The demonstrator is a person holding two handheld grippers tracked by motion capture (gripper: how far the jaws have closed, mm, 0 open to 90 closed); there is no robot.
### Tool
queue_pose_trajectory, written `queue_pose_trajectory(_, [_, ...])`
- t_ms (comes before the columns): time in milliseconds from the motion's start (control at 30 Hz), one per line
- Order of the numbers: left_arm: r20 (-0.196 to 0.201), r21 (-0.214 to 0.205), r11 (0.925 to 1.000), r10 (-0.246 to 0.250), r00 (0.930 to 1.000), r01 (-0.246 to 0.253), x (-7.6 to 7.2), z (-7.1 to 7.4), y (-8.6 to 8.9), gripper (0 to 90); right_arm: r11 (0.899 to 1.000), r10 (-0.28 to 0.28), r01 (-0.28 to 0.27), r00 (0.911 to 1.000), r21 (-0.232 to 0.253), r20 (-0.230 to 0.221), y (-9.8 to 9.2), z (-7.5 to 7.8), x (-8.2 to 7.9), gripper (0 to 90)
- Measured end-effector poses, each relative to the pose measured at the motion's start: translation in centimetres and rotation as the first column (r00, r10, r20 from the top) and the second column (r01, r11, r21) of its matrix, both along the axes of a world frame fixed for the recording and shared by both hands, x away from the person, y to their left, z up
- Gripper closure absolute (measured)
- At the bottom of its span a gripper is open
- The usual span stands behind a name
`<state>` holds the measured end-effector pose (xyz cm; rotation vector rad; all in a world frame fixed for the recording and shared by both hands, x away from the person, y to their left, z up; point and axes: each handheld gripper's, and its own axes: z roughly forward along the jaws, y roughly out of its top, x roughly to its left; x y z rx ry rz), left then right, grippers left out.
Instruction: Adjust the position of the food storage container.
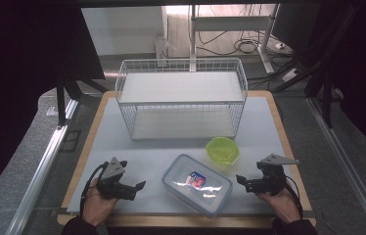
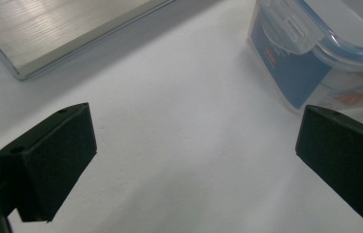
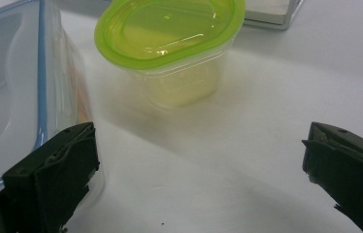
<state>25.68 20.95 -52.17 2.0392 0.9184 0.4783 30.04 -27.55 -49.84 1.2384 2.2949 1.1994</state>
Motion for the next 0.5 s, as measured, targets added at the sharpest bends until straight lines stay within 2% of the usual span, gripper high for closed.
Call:
queue_pose_trajectory(133, [0.006,-0.039,0.9992,-0.01,0.9999,0.01,0.0,-0.02,0.0,1.3,1.0,-0.002,0.002,1.0,-0.019,0.003,0.09,0.15,-0.03,0.0])
queue_pose_trajectory(233, [0.023,-0.029,0.9994,-0.018,0.9996,0.019,-0.1,0.04,-0.06,1.7,0.999,-0.013,0.013,0.9997,-0.039,0.021,0.19,0.34,-0.04,1.2])
queue_pose_trajectory(500, [0.019,-0.009,0.9994,-0.034,0.9992,0.035,-0.05,-0.08,-0.38,2.3,0.999,-0.009,0.009,0.9999,-0.032,0.009,0.25,0.52,0.04,10.4])
